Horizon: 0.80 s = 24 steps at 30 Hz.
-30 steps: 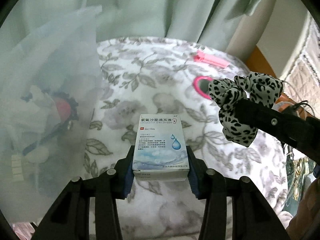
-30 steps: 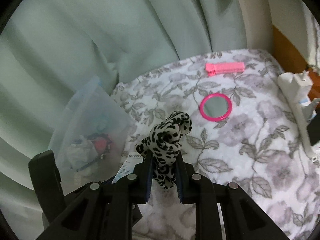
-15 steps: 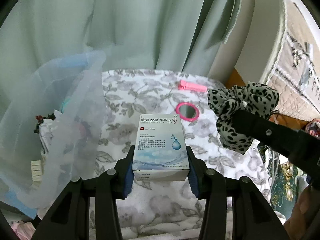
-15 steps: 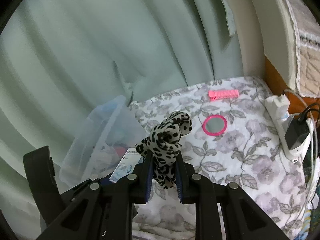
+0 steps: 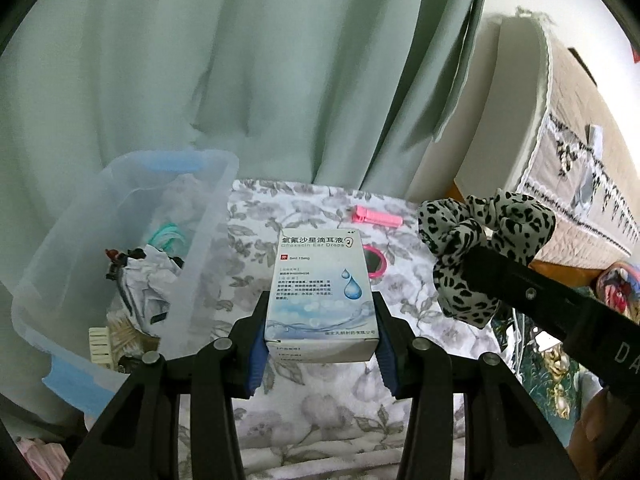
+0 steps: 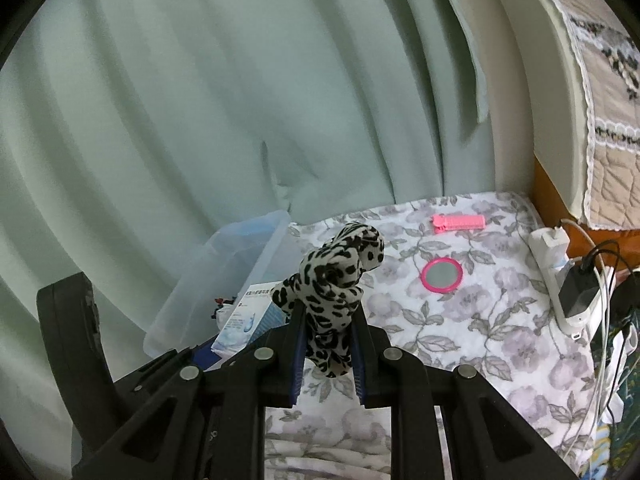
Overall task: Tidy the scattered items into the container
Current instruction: 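Lift and carry the ear-drops box and scrunchie over the clear box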
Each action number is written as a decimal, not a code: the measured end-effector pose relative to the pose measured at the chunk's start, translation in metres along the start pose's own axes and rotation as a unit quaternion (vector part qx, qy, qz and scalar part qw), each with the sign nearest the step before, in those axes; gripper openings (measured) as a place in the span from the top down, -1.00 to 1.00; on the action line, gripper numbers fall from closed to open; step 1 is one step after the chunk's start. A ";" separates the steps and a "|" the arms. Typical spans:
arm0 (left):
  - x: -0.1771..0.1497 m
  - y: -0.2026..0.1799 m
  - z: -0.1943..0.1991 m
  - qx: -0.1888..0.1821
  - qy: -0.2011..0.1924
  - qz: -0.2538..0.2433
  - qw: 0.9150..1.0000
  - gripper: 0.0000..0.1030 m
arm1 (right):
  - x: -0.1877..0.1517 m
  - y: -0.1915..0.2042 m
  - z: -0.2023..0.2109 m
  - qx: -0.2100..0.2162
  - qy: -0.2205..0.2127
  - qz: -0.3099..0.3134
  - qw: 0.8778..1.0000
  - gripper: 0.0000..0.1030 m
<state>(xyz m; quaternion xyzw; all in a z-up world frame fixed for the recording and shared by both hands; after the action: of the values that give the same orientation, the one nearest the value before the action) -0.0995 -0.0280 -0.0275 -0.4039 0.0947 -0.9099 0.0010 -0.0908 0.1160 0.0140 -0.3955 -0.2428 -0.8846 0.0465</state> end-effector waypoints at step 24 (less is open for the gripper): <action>0.000 0.055 0.047 -0.007 -0.050 0.065 0.997 0.08 | -0.005 0.080 0.005 0.011 0.001 0.082 0.997 0.58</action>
<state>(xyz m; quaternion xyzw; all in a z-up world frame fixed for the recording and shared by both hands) -0.0692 -0.0903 -0.0058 -0.4422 0.1270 -0.8857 0.0616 -0.0624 0.0478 0.0445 -0.4124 -0.2190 -0.8756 0.1235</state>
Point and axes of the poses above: each gripper's, at about its wrist camera, not at the fingertips, and z roughly against the way its jaws point, y to its left, x to its top, the point moved 4 cm from there along -z, roughly the way its jaws point, and after that the axes turned 1 degree about -z, right-handed, at the moved point
